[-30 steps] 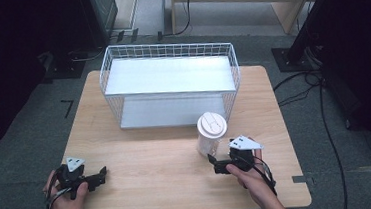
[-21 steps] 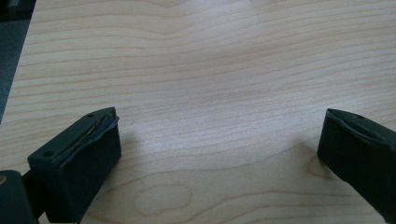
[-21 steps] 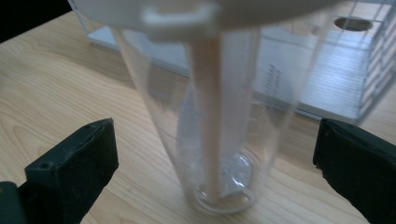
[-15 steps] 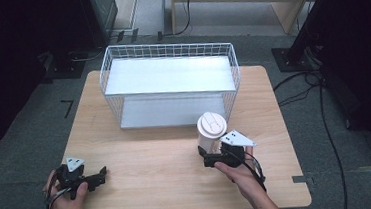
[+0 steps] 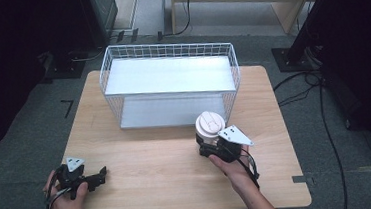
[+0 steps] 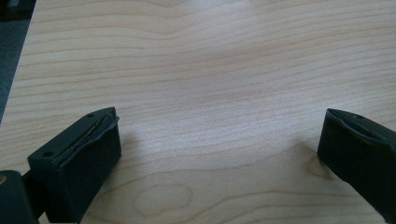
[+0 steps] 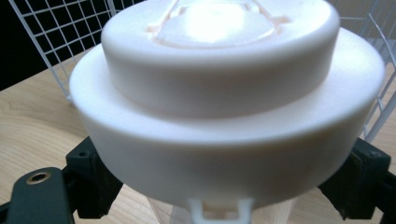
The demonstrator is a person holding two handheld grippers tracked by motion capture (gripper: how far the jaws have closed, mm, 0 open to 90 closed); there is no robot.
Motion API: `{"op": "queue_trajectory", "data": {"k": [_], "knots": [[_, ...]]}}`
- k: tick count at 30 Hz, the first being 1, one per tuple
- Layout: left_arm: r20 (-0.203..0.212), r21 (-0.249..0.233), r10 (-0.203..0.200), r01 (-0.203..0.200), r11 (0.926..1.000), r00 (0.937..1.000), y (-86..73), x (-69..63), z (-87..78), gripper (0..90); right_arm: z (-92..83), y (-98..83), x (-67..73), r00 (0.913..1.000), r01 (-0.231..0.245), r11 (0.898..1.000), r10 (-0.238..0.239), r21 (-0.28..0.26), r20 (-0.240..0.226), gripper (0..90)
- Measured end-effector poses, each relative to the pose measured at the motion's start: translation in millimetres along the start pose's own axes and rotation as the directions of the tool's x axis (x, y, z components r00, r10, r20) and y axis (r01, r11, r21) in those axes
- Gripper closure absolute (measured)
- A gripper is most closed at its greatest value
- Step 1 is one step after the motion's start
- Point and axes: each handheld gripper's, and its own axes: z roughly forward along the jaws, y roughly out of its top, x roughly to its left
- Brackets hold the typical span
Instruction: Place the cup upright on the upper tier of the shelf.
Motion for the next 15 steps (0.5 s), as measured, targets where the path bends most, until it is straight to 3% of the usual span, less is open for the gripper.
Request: {"op": "queue_trajectory", "data": {"k": [8, 15], "knots": [[0.001, -0.001, -0.002, 0.002, 1.0, 1.0, 0.0, 0.1, -0.1, 0.0, 0.4, 2.5, 2.8, 0.9997, 0.017, 0.999, -0.016, -0.03, 0.016, 14.7], [0.001, 0.0, -0.001, 0.001, 1.0, 1.0, 0.0, 0.1, -0.1, 0.0, -8.6, 14.5, 8.8, 0.9999, 0.013, 0.998, -0.014, -0.061, -0.005, 15.1]]}}
